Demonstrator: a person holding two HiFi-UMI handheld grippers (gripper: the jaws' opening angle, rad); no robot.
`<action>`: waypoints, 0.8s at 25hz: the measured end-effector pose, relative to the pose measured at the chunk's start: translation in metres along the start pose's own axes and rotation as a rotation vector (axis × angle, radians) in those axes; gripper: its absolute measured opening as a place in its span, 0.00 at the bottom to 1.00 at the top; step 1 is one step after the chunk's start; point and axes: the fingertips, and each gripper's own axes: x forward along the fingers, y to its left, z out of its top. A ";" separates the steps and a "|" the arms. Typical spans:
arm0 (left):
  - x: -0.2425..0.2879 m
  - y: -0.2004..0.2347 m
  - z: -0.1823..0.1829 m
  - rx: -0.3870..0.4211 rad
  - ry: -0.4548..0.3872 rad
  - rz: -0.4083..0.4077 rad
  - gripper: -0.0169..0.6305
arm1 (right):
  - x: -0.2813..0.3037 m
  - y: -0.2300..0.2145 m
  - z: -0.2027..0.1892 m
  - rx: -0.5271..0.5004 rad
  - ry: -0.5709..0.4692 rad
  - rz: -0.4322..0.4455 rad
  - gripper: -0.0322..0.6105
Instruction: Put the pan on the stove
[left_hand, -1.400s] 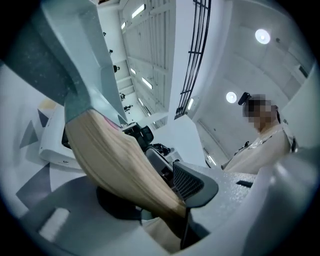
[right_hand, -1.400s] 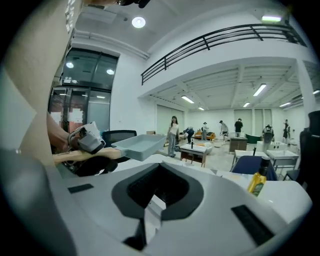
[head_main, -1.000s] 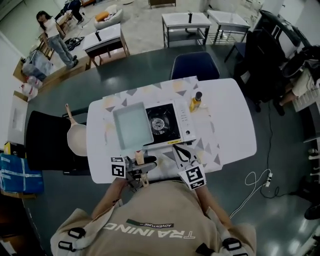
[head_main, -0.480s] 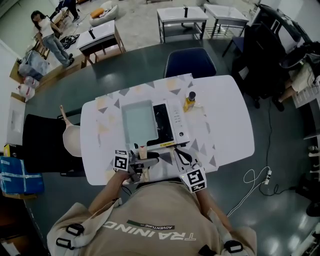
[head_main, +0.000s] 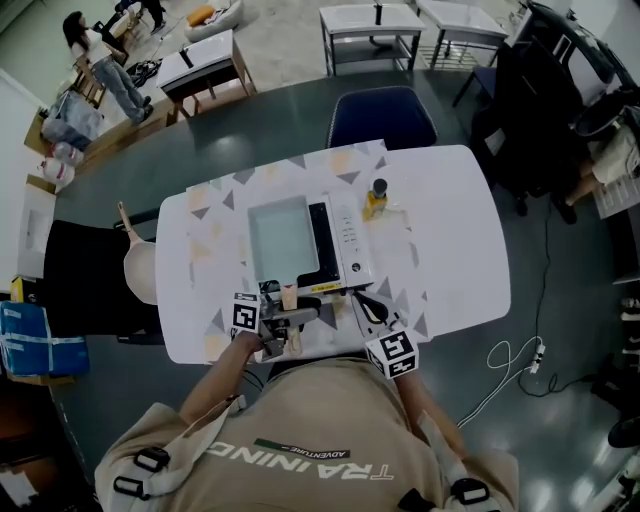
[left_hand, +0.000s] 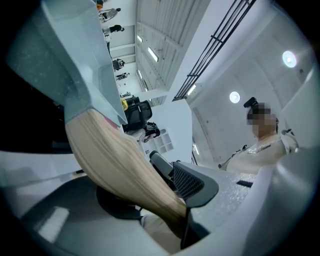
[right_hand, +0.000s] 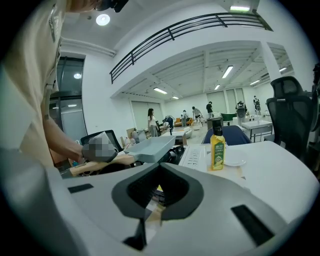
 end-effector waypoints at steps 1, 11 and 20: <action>0.001 0.002 -0.001 0.002 0.005 0.004 0.32 | 0.000 -0.003 -0.001 0.008 -0.003 0.002 0.06; 0.000 0.015 -0.008 0.015 0.031 0.013 0.32 | 0.007 -0.005 0.010 0.020 -0.043 0.034 0.06; -0.003 0.015 -0.009 0.012 0.036 0.008 0.32 | 0.007 0.007 0.014 -0.011 -0.062 0.061 0.06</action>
